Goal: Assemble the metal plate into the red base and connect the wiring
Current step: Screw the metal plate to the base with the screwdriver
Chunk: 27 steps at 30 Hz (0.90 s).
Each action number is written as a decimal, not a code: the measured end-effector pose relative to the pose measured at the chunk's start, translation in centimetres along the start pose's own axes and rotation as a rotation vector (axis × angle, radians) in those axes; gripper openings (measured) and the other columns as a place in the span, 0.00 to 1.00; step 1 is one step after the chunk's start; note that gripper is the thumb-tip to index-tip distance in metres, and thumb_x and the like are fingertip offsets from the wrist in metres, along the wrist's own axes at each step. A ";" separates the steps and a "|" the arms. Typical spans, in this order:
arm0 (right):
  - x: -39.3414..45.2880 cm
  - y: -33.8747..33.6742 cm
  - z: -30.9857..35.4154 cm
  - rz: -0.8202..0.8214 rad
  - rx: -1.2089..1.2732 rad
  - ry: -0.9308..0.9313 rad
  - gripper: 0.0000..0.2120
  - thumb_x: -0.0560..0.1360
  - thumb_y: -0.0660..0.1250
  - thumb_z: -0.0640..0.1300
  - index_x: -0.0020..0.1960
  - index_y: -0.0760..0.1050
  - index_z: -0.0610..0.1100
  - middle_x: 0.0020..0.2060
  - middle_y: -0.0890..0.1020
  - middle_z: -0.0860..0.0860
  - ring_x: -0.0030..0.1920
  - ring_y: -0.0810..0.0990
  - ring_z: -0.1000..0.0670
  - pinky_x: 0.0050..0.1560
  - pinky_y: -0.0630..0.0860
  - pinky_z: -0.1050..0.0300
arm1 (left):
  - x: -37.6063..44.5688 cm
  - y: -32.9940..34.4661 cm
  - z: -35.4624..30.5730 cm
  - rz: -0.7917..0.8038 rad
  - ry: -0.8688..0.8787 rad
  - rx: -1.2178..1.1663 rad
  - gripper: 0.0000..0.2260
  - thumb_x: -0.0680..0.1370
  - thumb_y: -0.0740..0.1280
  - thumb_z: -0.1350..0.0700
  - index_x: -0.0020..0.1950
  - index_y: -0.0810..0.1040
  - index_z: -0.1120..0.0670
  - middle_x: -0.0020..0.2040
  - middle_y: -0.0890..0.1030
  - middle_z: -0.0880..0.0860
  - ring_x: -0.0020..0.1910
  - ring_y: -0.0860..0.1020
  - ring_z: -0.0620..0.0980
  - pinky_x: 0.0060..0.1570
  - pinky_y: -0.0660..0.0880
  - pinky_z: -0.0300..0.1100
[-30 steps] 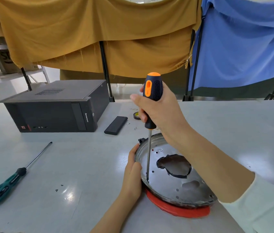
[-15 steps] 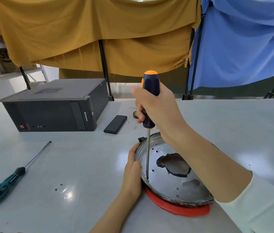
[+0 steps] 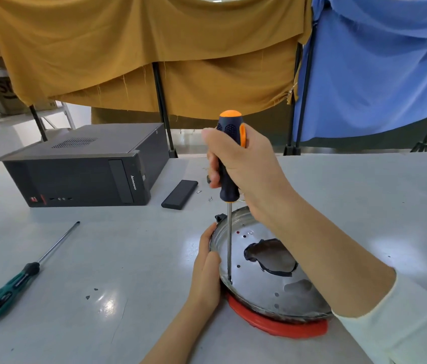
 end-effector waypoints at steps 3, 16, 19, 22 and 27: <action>0.5 1.5 -0.2 0.254 0.115 0.141 0.03 0.75 0.68 0.44 0.47 0.74 0.46 0.35 0.82 0.51 0.30 0.81 0.49 0.34 0.77 0.56 | 0.2 0.0 0.1 0.000 -0.006 0.006 0.23 0.72 0.58 0.56 0.58 0.73 0.31 0.55 0.82 0.37 0.55 0.80 0.39 0.51 0.75 0.39; 0.6 0.6 0.0 0.052 0.103 0.050 0.06 0.74 0.68 0.39 0.43 0.72 0.46 0.26 0.73 0.53 0.23 0.70 0.54 0.26 0.70 0.61 | 0.2 0.1 0.1 0.007 -0.003 -0.016 0.22 0.72 0.59 0.55 0.56 0.74 0.28 0.56 0.82 0.37 0.56 0.80 0.39 0.54 0.74 0.40; 0.3 2.9 0.1 0.465 0.225 0.226 0.05 0.74 0.66 0.43 0.50 0.77 0.45 0.35 0.78 0.51 0.32 0.76 0.51 0.34 0.76 0.57 | 0.4 -0.1 0.4 0.013 0.002 -0.009 0.23 0.72 0.59 0.56 0.61 0.73 0.33 0.56 0.82 0.38 0.57 0.80 0.40 0.54 0.74 0.43; -0.5 4.2 0.8 0.684 0.300 0.246 0.07 0.73 0.60 0.42 0.39 0.75 0.44 0.36 0.79 0.49 0.36 0.80 0.49 0.37 0.77 0.56 | 0.4 -0.1 0.4 0.022 0.022 -0.003 0.23 0.72 0.59 0.55 0.65 0.72 0.38 0.58 0.81 0.39 0.59 0.79 0.42 0.57 0.74 0.45; 0.7 3.8 0.1 0.403 0.216 0.138 0.14 0.77 0.63 0.39 0.34 0.67 0.44 0.26 0.70 0.51 0.23 0.66 0.53 0.27 0.65 0.60 | 0.3 0.0 0.4 0.022 0.005 -0.019 0.21 0.72 0.61 0.53 0.61 0.73 0.32 0.57 0.81 0.38 0.57 0.80 0.40 0.54 0.74 0.42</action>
Point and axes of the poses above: each hand's wrist, its own x-axis towards the middle knuckle, its own y-axis out of the palm, z = x × y, the point moved 9 cm from there along x, towards the middle knuckle
